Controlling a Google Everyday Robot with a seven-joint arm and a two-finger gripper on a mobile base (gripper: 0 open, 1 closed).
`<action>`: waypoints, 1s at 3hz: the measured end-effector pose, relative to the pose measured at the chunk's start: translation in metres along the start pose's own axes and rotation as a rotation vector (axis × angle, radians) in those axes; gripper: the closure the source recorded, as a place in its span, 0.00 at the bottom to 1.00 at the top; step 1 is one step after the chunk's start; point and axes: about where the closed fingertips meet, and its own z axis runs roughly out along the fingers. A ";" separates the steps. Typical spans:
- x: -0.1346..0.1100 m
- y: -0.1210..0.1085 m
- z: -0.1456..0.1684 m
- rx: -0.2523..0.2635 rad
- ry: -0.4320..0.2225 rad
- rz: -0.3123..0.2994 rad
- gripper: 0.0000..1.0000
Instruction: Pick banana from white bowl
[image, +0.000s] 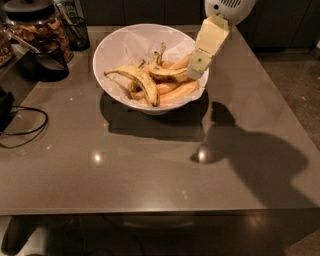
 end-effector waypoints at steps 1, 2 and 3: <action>-0.015 0.003 0.008 -0.010 0.009 0.023 0.09; -0.032 0.005 0.013 -0.010 0.015 0.027 0.24; -0.042 0.000 0.018 0.006 0.031 0.035 0.23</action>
Offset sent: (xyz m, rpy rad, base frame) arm -0.0200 0.0302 -0.0117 -0.0937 0.1744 -0.0148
